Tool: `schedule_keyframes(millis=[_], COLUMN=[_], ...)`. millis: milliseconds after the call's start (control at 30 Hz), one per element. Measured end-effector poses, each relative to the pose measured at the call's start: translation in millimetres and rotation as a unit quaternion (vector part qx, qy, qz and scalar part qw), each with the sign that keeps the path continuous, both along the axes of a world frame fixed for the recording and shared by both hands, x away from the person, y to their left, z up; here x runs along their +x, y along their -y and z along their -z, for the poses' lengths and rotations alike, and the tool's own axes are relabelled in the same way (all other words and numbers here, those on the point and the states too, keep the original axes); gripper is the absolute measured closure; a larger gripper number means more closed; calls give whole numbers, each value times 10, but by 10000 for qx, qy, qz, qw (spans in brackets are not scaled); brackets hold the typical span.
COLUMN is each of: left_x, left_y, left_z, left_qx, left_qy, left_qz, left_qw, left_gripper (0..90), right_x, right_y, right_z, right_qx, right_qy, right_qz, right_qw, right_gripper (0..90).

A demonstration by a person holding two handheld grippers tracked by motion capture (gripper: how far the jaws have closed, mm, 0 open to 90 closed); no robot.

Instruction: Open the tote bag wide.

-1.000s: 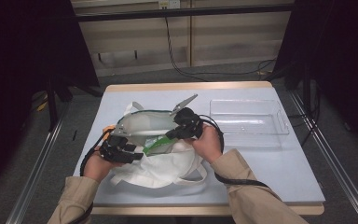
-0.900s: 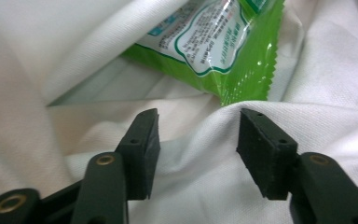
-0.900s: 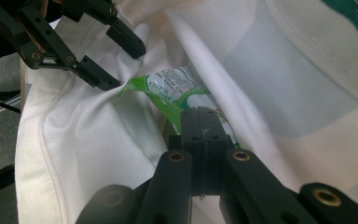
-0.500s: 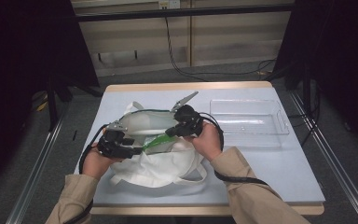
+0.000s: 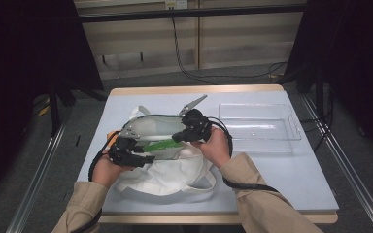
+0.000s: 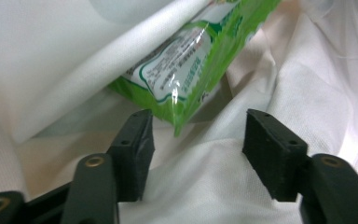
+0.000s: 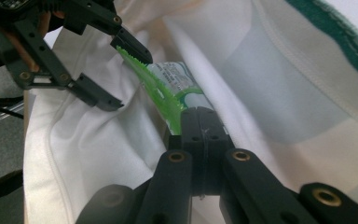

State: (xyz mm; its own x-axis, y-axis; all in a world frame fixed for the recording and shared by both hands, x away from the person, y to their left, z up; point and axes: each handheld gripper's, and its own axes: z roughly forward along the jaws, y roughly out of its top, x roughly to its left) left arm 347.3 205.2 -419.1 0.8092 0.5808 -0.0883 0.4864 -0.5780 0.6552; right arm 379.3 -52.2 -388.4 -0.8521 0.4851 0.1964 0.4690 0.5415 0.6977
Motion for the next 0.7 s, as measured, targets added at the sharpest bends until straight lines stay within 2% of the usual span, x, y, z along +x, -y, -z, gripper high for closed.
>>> schedule_keyframes(millis=[100,167,233,333,367,400,467,533,567,600,633,667,700], left_x=[3,-4,-8,-1,7,17,21,26,28,36,28,28,25], left_y=[18,21,16,14,14,15,11,1,-3,-11,2,7,18], left_z=[-21,-41,-69,-110,-122,-136,-160,-190,-202,-220,-228,-249,-257], left_qx=[118,145,172,263,243,288,271,240,156,165,114,202,139], left_qy=[194,241,287,336,295,228,241,219,186,129,148,160,124], left_qz=[54,11,-12,-37,-46,-53,-52,-28,-50,-1,-55,-23,-54], left_qw=[9997,9996,9994,9991,9993,9993,9993,9995,9997,9998,9998,9997,9998], left_gripper=[537,630,764,847,873,883,893,899,900,900,900,900,900], right_x=[-14,-14,-20,-19,-20,-22,-23,-30,-33,-36,-44,-42,-46], right_y=[-15,-21,-17,-5,-2,0,-1,8,8,8,1,-14,-28], right_z=[2,2,-1,14,14,15,25,28,28,27,20,20,15], right_qx=[-26,-12,-7,70,76,53,65,91,77,100,104,138,96], right_qy=[-31,45,-13,-57,-56,-53,-112,26,28,111,151,144,181], right_qz=[-54,-110,-103,-93,-105,-139,-235,-250,-297,-303,-285,-330,-384], right_qw=[10000,9999,9999,9999,9999,9999,9996,9996,9995,9994,9994,9993,9991], right_gripper=[900,900,900,900,900,900,900,899,874,797,748,706,682])
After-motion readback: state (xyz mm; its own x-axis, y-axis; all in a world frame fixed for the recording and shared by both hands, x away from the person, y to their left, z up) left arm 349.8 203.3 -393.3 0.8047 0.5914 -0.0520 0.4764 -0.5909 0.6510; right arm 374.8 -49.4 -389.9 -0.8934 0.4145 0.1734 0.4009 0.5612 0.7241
